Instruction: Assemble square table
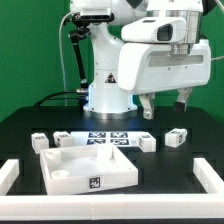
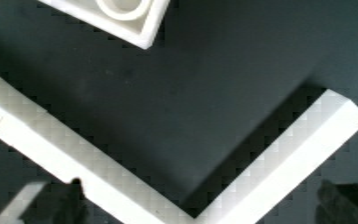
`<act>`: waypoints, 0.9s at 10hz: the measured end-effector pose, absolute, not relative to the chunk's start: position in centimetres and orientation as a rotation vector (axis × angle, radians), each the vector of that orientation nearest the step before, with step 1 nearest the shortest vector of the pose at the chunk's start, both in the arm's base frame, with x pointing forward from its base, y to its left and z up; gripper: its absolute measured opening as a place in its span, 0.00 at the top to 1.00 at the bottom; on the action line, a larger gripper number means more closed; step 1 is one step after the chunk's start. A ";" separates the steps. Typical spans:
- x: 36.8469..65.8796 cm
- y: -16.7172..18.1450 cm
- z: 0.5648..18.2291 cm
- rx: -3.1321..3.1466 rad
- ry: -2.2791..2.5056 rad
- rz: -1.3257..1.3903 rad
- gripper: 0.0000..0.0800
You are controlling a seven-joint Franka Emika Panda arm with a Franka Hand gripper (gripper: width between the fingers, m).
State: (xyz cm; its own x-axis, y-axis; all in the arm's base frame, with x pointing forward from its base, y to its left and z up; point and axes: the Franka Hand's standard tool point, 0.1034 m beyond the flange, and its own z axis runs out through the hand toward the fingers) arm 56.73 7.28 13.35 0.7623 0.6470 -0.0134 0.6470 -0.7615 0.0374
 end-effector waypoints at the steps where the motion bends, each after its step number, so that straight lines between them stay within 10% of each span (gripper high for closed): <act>1: 56.7 7.3 13.3 2.912 1.069 0.001 0.19; 7: 56.4 7.1 13.1 2.886 1.142 -0.007 0.19; 9: 52.2 4.9 12.6 2.798 1.330 0.004 0.19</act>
Offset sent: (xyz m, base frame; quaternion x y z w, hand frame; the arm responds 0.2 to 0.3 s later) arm 0.0000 0.0000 0.0000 0.0000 0.0000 0.0000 1.0000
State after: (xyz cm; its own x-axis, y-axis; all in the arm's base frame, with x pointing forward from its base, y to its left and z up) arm 52.22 4.87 12.55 0.6316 0.7751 -0.0165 0.7750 -0.6306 0.0405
